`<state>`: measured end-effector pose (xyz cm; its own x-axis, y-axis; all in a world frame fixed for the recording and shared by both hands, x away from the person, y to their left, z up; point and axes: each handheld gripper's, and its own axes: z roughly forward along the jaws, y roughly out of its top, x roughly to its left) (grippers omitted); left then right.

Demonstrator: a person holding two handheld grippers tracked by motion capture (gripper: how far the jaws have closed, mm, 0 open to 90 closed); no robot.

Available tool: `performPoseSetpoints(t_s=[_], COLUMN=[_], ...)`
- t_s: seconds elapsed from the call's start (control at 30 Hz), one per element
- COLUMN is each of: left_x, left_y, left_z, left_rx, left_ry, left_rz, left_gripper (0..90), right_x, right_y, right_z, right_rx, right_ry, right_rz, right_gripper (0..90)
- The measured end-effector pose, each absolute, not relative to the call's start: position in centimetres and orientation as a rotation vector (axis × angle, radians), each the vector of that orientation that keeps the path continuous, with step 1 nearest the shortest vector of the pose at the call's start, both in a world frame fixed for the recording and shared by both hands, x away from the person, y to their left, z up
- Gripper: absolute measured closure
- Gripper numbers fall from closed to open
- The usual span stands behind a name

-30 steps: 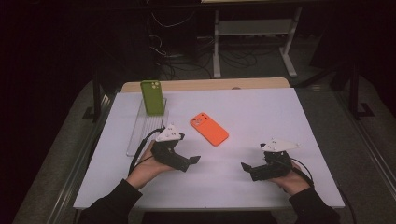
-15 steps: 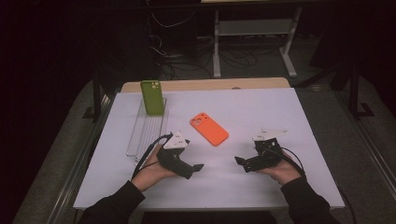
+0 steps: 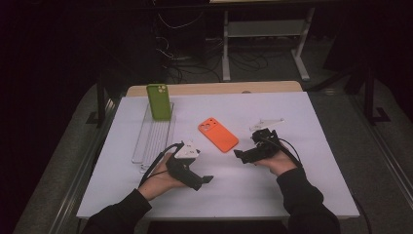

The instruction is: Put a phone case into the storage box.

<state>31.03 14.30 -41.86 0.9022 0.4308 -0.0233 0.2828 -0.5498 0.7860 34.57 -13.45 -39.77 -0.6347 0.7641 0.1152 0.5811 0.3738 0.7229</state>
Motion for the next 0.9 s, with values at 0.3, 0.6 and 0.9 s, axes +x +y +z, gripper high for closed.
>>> performPoseSetpoints(t_s=[0.3,0.6,0.9], left_x=[31.0,30.9,31.0], left_y=[14.5,14.6,14.7], left_z=[-41.9,-41.8,-41.8], left_rx=[2.182,2.164,2.158], left_ry=[0.516,0.540,0.555], left_rz=[0.203,0.200,0.201], left_gripper=[0.0,0.0,0.0], right_x=[37.4,40.2,42.7], right_y=[-11.0,-9.2,-7.5], right_z=[-39.4,-39.0,-39.4], right_rx=[1.197,1.208,1.221], right_ry=[2.435,2.467,2.536], right_rz=[1.037,1.010,0.932], right_gripper=[0.0,0.0,0.1])
